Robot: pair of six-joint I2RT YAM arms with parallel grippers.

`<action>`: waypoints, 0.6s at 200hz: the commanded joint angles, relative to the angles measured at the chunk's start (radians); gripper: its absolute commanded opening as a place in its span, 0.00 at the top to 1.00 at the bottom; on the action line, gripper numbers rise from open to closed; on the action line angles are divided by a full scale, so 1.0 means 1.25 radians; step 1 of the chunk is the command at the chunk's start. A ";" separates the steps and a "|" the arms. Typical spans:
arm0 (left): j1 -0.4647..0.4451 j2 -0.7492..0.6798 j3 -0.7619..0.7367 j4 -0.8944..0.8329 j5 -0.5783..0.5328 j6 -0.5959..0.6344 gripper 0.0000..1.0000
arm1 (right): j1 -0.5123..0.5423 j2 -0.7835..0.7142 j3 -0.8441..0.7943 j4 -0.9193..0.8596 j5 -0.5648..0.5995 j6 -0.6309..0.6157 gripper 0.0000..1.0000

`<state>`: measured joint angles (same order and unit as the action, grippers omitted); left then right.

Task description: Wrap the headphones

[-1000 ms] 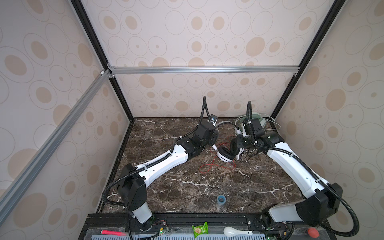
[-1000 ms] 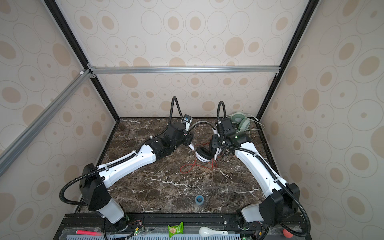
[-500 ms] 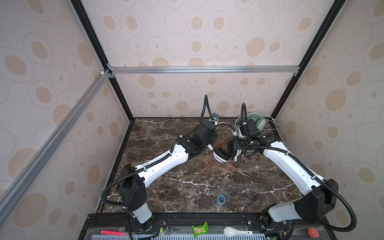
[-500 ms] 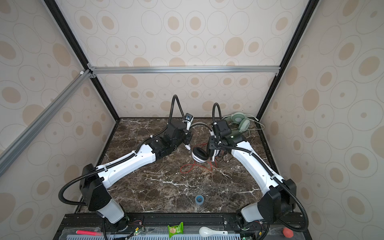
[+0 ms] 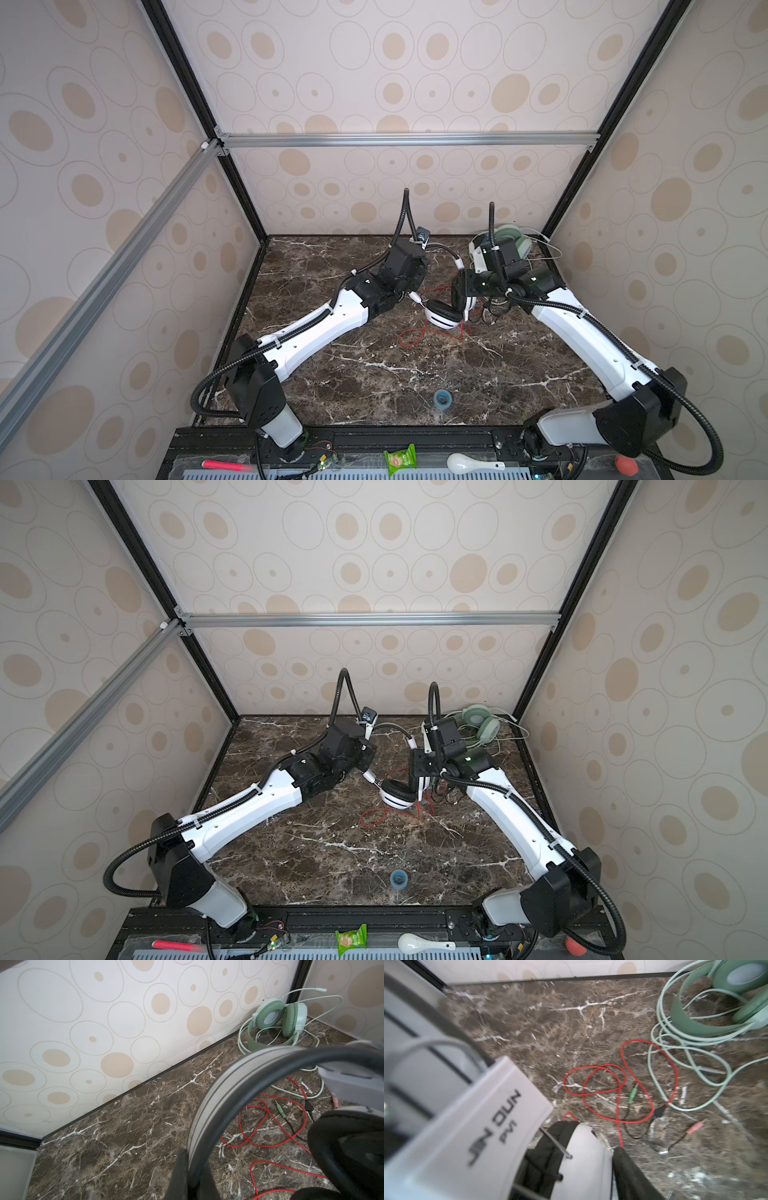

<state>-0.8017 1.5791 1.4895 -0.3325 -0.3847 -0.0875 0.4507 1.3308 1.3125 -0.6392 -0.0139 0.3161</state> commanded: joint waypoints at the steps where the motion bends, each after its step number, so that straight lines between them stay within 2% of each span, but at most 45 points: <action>1: 0.038 -0.069 0.040 -0.048 -0.018 -0.057 1.00 | 0.005 -0.088 -0.047 0.082 -0.096 -0.070 0.22; 20: 0.072 -0.101 0.053 -0.088 0.021 -0.054 1.00 | 0.005 -0.140 -0.079 0.111 -0.165 -0.121 0.15; 50: 0.113 -0.116 0.113 -0.175 0.043 -0.060 1.00 | 0.003 -0.169 -0.111 0.115 -0.243 -0.158 0.14; 120: 0.156 -0.094 0.257 -0.301 0.063 -0.102 0.97 | 0.002 -0.203 -0.259 0.266 -0.304 -0.079 0.16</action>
<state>-0.6216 1.4734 1.7168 -0.6777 -0.3332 -0.1493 0.4526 1.0908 1.0344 -0.3996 -0.3481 0.1867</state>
